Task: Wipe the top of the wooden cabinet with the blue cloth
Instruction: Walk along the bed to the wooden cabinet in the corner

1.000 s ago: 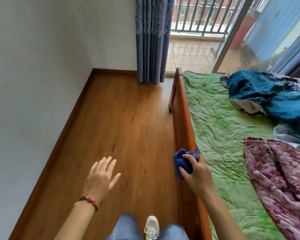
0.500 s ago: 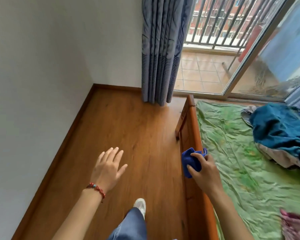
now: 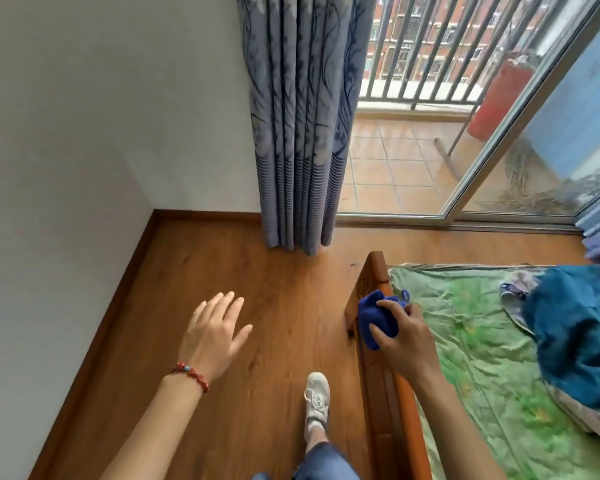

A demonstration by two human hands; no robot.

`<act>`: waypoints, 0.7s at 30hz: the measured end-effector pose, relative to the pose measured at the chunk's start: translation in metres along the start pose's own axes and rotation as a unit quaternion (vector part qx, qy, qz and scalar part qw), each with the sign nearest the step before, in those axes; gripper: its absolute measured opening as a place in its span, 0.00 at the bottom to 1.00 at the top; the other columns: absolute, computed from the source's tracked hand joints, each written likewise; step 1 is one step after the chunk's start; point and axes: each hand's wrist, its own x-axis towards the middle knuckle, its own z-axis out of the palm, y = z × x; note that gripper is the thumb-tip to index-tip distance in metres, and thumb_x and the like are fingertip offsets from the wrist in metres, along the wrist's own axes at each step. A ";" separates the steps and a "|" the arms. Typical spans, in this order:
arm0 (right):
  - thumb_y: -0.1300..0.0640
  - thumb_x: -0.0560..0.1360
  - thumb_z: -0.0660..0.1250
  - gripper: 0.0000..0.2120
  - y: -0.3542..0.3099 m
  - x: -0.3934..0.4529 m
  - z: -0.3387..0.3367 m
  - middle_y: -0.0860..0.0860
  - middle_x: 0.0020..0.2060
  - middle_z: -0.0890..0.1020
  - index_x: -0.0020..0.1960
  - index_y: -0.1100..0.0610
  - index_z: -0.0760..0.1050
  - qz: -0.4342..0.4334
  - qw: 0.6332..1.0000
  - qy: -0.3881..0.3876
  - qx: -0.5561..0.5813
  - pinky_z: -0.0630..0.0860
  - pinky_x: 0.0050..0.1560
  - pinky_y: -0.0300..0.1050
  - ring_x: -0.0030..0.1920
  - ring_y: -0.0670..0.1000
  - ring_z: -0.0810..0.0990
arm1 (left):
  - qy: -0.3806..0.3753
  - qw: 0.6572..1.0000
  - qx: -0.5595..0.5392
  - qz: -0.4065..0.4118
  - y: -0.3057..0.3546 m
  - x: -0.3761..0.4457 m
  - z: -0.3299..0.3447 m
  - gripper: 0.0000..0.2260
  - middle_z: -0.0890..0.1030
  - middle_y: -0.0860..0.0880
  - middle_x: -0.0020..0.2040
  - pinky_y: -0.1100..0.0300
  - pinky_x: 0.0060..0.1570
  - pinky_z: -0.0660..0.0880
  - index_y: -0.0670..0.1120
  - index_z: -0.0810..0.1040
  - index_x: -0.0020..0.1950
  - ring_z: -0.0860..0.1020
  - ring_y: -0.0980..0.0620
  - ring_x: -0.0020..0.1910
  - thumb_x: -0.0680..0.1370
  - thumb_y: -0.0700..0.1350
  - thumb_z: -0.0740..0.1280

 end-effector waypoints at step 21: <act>0.56 0.68 0.71 0.19 0.028 0.363 -0.004 0.57 0.46 0.70 0.57 0.54 0.74 0.077 0.997 0.012 -0.014 0.71 0.40 0.47 0.39 0.60 0.75 | -0.013 0.994 -0.030 0.105 0.012 0.420 0.030 0.24 0.80 0.40 0.54 0.44 0.52 0.73 0.39 0.79 0.56 0.79 0.41 0.54 0.73 0.55 0.55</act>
